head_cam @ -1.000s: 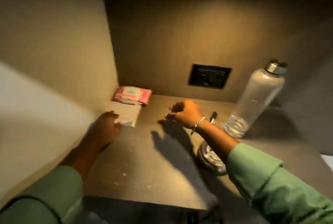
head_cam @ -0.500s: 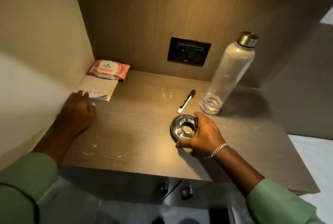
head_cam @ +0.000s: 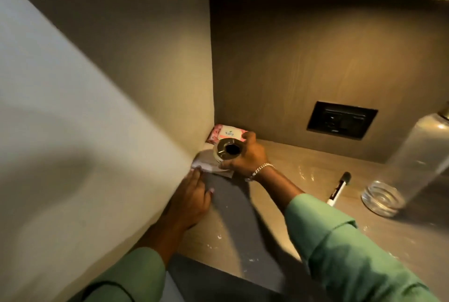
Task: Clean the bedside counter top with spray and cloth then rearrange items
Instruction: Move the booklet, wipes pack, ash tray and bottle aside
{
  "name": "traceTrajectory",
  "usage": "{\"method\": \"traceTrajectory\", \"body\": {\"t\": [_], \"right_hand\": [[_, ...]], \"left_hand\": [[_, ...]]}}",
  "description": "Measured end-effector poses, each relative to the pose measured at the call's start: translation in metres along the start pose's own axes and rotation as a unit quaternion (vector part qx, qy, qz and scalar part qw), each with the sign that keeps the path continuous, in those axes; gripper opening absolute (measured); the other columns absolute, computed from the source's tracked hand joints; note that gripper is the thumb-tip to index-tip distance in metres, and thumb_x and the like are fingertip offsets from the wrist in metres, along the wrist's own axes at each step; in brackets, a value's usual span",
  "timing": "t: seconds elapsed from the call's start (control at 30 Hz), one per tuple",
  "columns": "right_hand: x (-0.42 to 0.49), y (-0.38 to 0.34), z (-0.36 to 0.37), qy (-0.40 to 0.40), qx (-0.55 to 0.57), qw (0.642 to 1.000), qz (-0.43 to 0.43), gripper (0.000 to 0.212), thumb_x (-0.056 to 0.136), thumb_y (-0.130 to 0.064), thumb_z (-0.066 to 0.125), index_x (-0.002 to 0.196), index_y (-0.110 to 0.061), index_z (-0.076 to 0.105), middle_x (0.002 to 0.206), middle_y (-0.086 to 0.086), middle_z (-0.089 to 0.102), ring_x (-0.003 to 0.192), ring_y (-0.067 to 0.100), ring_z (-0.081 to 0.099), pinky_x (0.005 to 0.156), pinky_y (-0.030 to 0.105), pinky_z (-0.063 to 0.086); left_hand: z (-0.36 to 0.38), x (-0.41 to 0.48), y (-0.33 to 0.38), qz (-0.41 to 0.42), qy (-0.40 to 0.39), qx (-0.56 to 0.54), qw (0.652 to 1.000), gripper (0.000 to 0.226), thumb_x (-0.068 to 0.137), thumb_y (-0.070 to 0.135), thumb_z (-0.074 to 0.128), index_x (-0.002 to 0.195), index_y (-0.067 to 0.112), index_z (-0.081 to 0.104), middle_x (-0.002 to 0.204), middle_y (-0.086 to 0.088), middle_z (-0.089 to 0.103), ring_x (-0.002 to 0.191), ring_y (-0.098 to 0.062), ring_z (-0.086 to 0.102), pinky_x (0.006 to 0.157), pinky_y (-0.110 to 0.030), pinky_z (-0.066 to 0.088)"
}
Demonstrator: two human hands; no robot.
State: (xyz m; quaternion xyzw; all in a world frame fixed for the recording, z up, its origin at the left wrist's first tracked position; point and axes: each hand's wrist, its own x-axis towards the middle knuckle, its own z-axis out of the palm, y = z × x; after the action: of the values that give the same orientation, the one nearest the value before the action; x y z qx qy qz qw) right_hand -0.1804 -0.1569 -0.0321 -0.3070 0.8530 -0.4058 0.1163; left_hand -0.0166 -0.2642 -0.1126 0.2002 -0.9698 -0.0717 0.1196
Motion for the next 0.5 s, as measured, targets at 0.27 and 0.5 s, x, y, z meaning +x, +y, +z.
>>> {"method": "traceTrajectory", "body": {"t": [0.27, 0.5], "right_hand": [[0.036, -0.006, 0.055, -0.017, -0.050, 0.997, 0.050, 0.110, 0.037, -0.063, 0.085, 0.127, -0.020, 0.037, 0.121, 0.005, 0.060, 0.105, 0.025, 0.060, 0.086, 0.039, 0.058], [0.009, -0.008, 0.029, 0.042, -0.009, 0.999, 0.029, 0.098, 0.059, -0.046, 0.088, 0.136, -0.009, 0.041, 0.124, 0.012, 0.065, 0.112, 0.030, 0.062, 0.093, 0.038, 0.053]], "left_hand": [[0.005, -0.002, -0.009, -0.005, -0.013, -0.016, 1.000, 0.063, 0.096, 0.044, 0.028, 0.147, 0.007, 0.028, 0.157, -0.013, 0.025, 0.147, -0.026, 0.018, 0.120, -0.034, 0.009], [0.002, -0.004, -0.006, 0.030, 0.008, -0.028, 0.999, 0.066, 0.092, 0.041, 0.028, 0.138, -0.005, 0.042, 0.146, -0.025, 0.040, 0.139, -0.036, 0.035, 0.119, -0.042, 0.022]]}}
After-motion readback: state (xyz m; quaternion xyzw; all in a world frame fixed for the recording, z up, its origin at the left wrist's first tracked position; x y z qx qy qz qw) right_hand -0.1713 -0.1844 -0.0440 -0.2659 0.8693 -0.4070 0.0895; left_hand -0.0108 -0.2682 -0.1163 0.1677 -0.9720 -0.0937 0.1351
